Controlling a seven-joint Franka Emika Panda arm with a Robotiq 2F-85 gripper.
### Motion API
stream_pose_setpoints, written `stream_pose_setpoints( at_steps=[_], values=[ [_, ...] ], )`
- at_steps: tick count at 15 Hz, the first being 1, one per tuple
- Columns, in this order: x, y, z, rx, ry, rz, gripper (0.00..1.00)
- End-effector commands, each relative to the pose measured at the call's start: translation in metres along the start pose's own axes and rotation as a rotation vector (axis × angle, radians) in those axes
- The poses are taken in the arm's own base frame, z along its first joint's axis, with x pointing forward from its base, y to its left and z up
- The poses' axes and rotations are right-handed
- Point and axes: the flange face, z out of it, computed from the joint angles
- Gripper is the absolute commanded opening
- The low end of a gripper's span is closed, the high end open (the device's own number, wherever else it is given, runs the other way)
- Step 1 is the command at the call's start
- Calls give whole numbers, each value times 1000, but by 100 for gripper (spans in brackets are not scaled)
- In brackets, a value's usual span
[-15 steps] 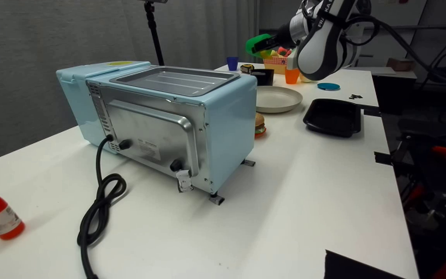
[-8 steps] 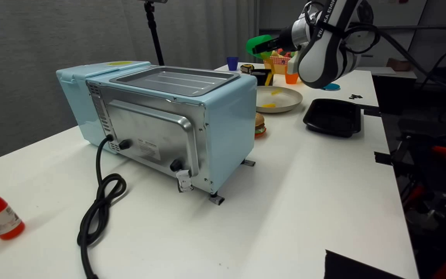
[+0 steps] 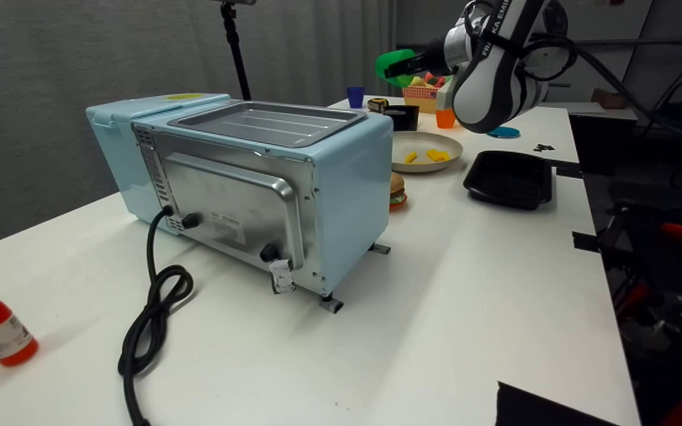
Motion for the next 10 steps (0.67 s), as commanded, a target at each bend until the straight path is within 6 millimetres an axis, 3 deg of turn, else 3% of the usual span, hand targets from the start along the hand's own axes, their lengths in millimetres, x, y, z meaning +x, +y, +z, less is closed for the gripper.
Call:
stream_pose_setpoints(
  at_steps=[1,6,10],
  values=[
    [10,7,4,-26,27,37,53],
    [24,19,9,-50,-55,64,53],
    [46,36,21,-89,-201,118,53]
  ],
)
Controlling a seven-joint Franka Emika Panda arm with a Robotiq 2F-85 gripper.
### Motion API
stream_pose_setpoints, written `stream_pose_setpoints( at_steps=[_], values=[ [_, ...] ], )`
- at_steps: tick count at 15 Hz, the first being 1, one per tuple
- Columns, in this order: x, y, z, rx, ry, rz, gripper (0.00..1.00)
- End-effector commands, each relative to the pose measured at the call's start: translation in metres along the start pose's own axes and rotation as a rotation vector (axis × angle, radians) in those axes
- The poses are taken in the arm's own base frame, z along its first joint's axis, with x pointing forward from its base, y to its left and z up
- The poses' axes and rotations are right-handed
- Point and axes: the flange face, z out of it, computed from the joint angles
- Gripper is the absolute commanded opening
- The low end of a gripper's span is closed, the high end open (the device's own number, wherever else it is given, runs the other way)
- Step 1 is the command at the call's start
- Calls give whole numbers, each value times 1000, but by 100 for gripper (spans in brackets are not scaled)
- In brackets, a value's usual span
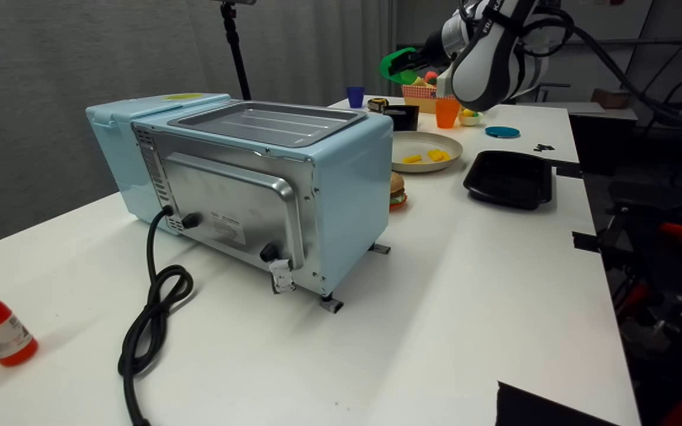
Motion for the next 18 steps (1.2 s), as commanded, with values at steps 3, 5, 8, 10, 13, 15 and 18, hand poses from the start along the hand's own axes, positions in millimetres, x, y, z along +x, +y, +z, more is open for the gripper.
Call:
stream_pose_setpoints(
  at_steps=[3,5,8,10,13,15,18],
  values=[
    [51,30,12,-83,-224,96,53],
    [56,44,17,-115,-337,113,53],
    [57,65,26,-150,-522,125,53],
    [53,78,30,-168,-649,135,53],
    [43,96,36,-197,-840,148,53],
    [35,106,39,-212,-972,151,53],
    [20,118,42,-216,-1171,140,53]
  ],
)
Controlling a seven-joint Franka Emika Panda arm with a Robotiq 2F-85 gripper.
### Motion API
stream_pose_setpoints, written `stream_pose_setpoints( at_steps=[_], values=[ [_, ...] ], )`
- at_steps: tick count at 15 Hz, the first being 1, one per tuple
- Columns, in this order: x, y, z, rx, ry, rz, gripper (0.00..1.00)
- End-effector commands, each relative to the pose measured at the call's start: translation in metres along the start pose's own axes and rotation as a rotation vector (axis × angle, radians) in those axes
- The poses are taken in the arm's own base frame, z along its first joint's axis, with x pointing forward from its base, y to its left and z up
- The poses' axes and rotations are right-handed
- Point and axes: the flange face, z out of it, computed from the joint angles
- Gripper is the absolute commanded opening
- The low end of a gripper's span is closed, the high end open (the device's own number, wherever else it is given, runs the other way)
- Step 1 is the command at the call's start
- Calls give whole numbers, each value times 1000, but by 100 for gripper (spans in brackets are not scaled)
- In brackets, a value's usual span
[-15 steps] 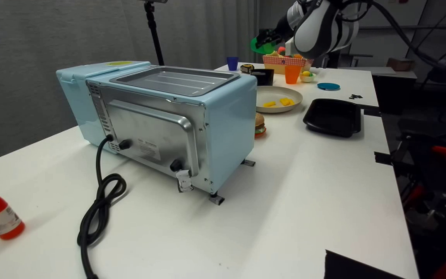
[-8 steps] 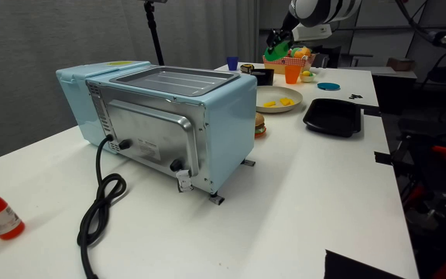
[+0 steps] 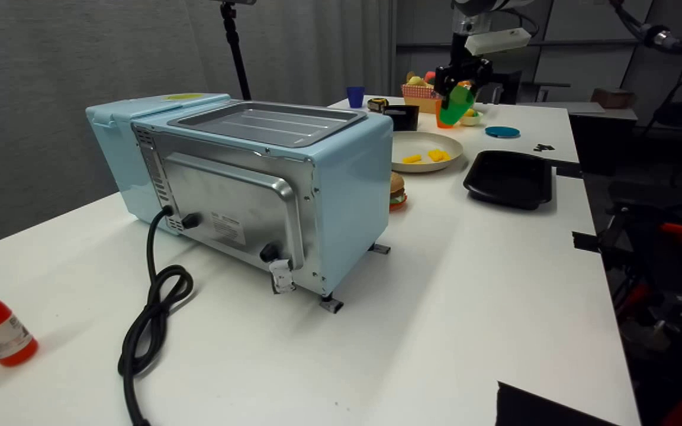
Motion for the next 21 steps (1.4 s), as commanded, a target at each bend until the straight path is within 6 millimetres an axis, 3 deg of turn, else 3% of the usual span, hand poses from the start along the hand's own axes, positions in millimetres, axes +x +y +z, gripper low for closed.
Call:
stream_pose_setpoints(
  at_steps=[1,8,14,15,17,21],
  values=[
    [4,13,18,-17,-203,-43,53],
    [-11,21,81,-90,-540,-63,53],
    [17,25,88,-115,-549,-50,53],
    [20,27,88,-117,-544,-59,95],
    [26,27,89,-123,-529,-64,100],
    [35,27,88,-118,-512,-75,100]
  ],
)
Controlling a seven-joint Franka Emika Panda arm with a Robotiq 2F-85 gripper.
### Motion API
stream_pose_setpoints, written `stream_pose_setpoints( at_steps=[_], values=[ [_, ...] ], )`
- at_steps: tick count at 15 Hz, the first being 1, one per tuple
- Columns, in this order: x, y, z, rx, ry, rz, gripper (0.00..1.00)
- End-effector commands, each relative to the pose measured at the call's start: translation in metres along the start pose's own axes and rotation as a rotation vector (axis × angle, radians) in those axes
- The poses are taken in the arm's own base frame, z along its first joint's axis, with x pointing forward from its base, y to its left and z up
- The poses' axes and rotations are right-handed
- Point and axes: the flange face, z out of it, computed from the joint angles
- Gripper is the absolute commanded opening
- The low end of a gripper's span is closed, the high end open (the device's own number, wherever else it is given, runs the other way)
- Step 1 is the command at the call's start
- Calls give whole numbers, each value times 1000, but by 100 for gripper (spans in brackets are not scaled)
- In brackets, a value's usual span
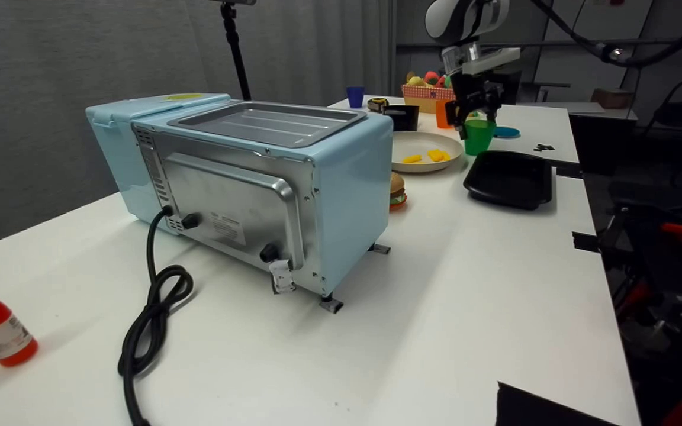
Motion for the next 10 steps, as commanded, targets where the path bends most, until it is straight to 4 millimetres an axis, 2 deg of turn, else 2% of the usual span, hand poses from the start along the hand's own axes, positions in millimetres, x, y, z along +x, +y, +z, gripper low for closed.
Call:
stream_pose_setpoints(
  at_steps=[1,5,10],
  values=[
    [10,5,-9,-4,2,-22,100],
    [7,13,-37,34,42,-40,100],
    [-7,27,-96,102,153,-106,100]
  ],
)
